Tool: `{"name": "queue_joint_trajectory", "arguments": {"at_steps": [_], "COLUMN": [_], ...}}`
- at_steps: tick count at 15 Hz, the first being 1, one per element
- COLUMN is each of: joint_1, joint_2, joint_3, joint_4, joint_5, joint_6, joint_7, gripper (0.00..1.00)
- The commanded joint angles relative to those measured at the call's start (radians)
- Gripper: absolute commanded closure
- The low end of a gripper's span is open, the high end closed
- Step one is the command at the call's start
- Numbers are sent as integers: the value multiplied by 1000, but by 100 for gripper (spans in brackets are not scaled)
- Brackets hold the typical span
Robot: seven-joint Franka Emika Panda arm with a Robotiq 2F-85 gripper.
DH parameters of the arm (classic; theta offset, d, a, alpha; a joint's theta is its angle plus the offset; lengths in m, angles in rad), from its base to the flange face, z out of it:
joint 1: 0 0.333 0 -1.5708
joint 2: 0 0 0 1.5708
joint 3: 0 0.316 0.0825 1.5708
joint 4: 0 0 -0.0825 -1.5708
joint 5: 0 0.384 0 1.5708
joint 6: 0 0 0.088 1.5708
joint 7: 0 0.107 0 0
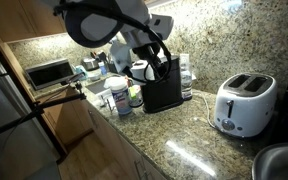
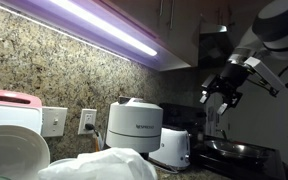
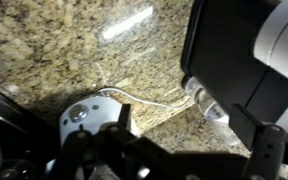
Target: Press the button on the toaster
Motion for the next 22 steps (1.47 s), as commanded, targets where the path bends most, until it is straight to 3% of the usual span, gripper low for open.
{"name": "queue_joint_trajectory", "arguments": {"at_steps": [1, 3, 4, 5, 13, 15, 18, 22], "joint_1": [-18, 2, -2, 23, 18, 39, 32, 5], "joint_2": [32, 38, 46, 21, 45, 81, 169, 293], "joint_3": [-6, -60, -79, -70, -82, -57, 39, 147], "joint_4": [103, 116, 114, 85, 96, 103, 167, 293], "joint_5": [262, 288, 245, 247, 280, 420, 705, 1058], "joint_6": [-162, -225, -224, -185, -161, -17, 175, 305], "joint_7": [-267, -292, -234, -244, -280, -395, -542, -744], "gripper": [0, 0, 0, 0, 0, 0, 0, 0]}}
